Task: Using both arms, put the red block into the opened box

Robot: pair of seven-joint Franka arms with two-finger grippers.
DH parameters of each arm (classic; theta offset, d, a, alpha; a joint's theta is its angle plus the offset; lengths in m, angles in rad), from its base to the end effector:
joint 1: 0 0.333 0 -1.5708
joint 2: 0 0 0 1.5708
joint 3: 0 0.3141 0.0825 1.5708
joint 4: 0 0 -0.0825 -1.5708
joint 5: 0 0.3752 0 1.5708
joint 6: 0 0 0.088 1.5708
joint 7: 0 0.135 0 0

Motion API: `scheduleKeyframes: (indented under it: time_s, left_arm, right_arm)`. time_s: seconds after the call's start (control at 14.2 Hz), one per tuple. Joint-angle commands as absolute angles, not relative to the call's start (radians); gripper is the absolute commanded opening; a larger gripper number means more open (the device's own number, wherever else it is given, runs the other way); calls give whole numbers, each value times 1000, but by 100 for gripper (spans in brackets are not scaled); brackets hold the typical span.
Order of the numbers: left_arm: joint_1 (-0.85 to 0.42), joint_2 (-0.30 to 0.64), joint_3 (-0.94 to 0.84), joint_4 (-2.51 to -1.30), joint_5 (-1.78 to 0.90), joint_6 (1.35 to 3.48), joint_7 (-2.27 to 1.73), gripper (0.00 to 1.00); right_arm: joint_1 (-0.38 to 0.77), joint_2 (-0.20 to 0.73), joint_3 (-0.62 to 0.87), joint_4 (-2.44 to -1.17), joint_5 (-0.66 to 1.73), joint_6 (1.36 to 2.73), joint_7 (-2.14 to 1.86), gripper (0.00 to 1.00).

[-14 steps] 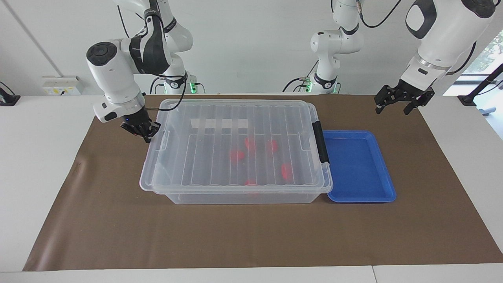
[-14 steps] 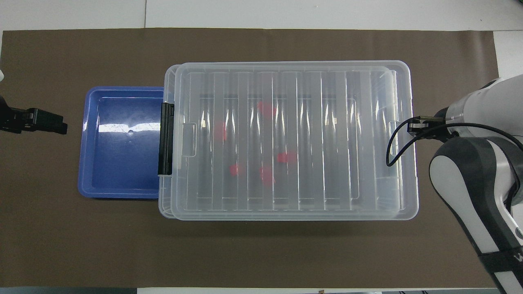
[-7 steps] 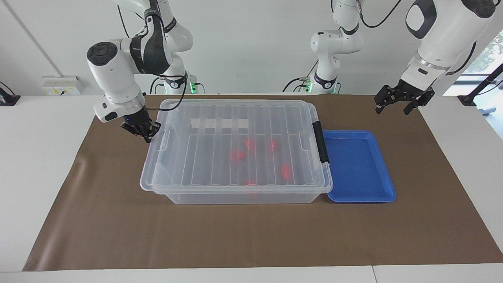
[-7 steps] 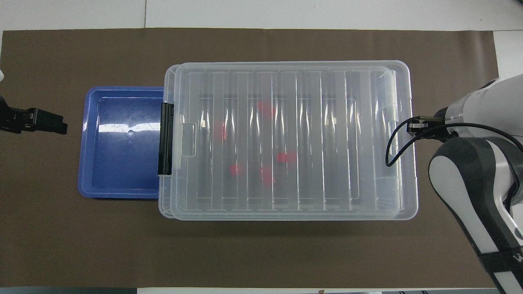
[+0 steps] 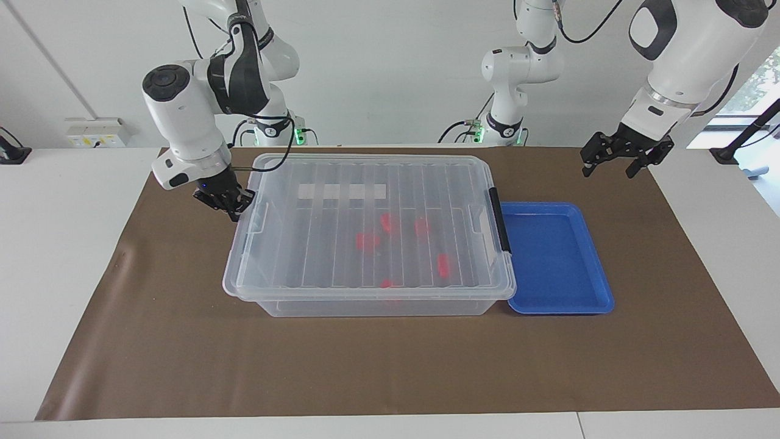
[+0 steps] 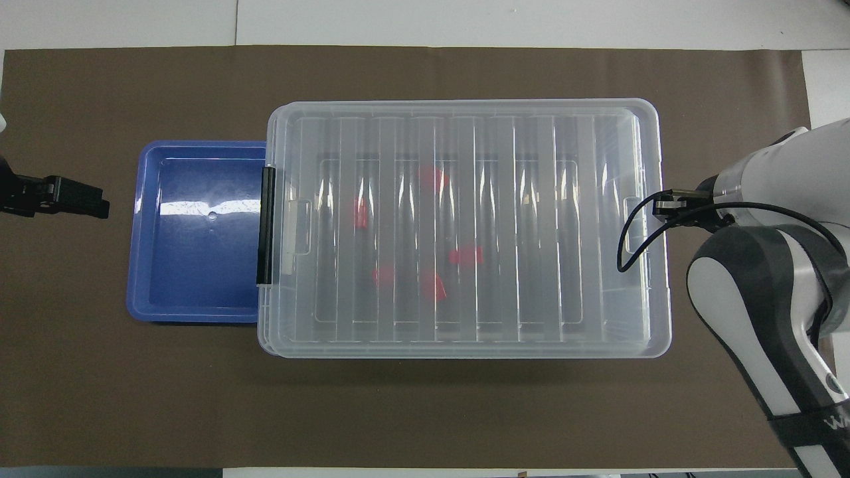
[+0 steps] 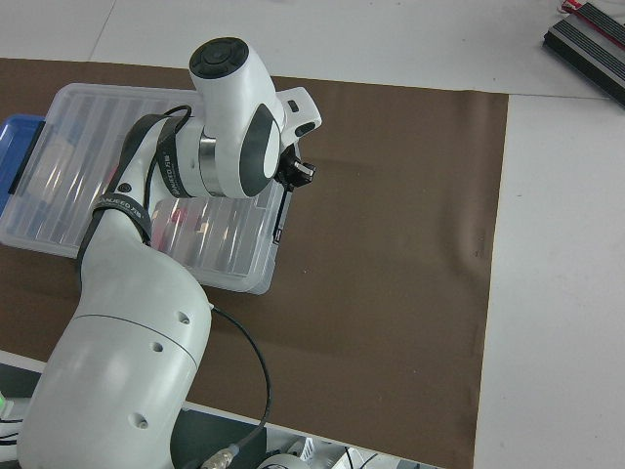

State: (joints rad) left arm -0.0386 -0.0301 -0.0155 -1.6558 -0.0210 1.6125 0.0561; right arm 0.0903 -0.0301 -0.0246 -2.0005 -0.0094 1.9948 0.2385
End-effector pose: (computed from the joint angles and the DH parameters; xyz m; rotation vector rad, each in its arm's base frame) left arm 0.5374 -0.0320 0.5751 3.1164 -0.1703 -0.0206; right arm 0.5409 0.0347 0.4467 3.1261 -0.2648 0.0397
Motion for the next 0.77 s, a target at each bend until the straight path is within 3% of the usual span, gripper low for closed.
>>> scheduleKeyframes:
  time_s: [0.0, 0.7]
  left_arm:
    - [-29, -52, -21, -1675, -28, 1609, 66, 100]
    - [-29, -52, -21, -1675, -28, 1609, 66, 100]
  right_arm:
    - [94, -48, -23, -2026, 2, 2025, 259, 0]
    - [100, -45, -23, -2016, 0, 2019, 265, 0]
